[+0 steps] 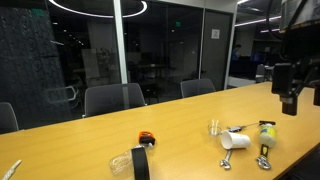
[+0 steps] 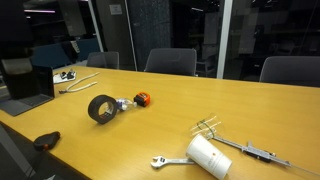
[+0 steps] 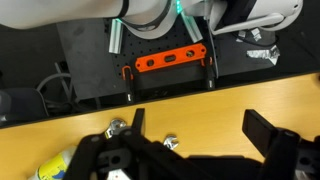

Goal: Put the clear cup upright

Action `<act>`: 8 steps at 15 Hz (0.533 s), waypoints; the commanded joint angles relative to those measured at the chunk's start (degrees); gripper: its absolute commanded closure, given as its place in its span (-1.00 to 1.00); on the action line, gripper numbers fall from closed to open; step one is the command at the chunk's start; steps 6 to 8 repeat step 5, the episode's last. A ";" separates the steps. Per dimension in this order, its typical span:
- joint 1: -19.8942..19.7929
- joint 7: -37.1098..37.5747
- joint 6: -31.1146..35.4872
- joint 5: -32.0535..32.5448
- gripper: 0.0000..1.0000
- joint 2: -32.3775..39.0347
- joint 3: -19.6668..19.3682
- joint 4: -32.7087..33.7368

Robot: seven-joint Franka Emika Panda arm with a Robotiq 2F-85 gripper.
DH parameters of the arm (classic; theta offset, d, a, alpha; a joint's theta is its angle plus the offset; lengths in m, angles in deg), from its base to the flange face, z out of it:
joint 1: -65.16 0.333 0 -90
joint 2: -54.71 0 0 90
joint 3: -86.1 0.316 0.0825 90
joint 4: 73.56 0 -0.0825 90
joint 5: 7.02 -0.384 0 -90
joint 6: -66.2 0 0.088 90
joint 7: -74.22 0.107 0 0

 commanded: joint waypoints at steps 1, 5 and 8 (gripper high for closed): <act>-7.05 -6.94 -3.07 -0.93 -1.00 1.18 1.60 1.01; -9.98 -7.96 -1.75 -1.55 -1.00 0.26 3.68 0.05; -9.98 -7.96 -1.75 -1.55 -1.00 0.26 3.68 0.05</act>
